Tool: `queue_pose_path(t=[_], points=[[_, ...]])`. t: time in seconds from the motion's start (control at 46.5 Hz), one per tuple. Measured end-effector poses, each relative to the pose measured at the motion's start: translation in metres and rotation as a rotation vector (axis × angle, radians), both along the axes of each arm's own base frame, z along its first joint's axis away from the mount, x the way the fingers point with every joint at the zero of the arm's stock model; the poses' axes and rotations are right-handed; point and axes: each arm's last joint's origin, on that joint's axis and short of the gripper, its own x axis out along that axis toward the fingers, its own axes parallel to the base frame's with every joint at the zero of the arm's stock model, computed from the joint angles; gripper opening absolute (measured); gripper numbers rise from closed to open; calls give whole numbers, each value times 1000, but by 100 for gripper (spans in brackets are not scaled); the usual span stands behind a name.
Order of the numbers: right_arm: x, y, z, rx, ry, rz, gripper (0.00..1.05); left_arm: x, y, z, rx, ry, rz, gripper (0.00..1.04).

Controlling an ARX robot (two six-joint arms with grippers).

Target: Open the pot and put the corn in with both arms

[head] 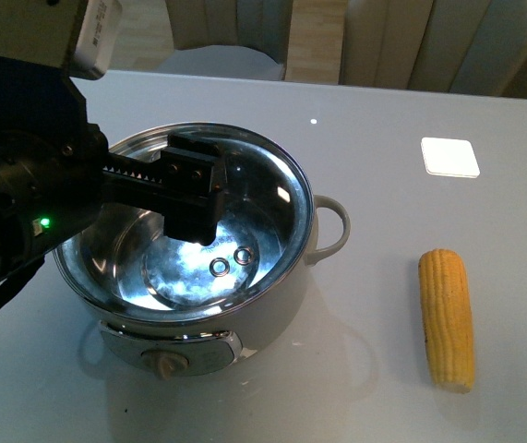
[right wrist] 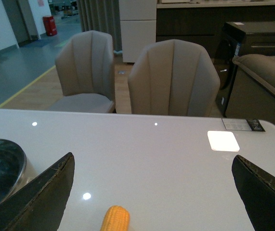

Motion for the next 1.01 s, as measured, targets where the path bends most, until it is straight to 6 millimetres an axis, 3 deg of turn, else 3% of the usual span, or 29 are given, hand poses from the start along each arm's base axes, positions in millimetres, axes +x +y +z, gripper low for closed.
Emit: queue_pose_path(t=[0.301,1.01], points=[[0,0,0,0,0,0,96,12,-8,-21,3,61,9,98],[0,0,0,0,0,0,96,27,-17,-32,-19,97,29,98]])
